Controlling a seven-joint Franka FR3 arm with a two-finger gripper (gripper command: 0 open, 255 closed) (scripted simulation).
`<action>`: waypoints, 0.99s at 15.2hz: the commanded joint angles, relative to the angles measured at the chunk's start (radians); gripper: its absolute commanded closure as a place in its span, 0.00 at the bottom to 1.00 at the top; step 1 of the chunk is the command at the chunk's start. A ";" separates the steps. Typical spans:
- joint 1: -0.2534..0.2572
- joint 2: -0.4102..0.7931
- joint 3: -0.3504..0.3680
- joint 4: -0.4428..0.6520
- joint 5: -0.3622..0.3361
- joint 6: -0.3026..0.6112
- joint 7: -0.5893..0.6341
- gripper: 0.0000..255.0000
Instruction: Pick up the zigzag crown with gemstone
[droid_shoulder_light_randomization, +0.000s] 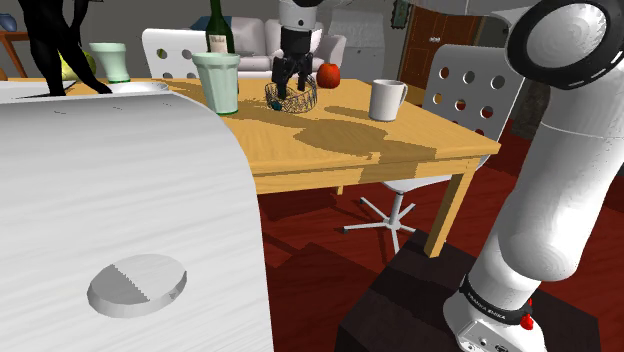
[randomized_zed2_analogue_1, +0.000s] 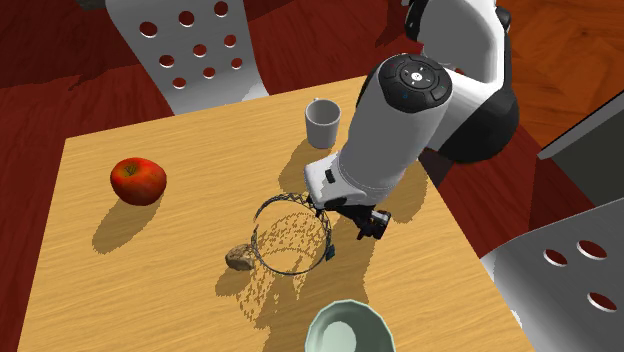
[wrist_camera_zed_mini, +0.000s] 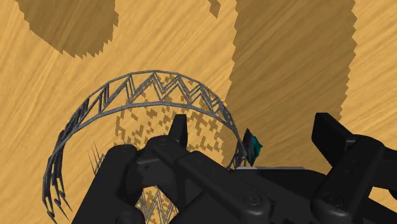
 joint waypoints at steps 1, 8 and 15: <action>0.011 0.081 0.009 0.096 -0.007 -0.025 0.011 0.00; 0.009 0.055 0.007 -0.035 -0.005 0.079 0.015 0.00; 0.008 0.054 0.007 -0.045 -0.005 0.090 0.014 1.00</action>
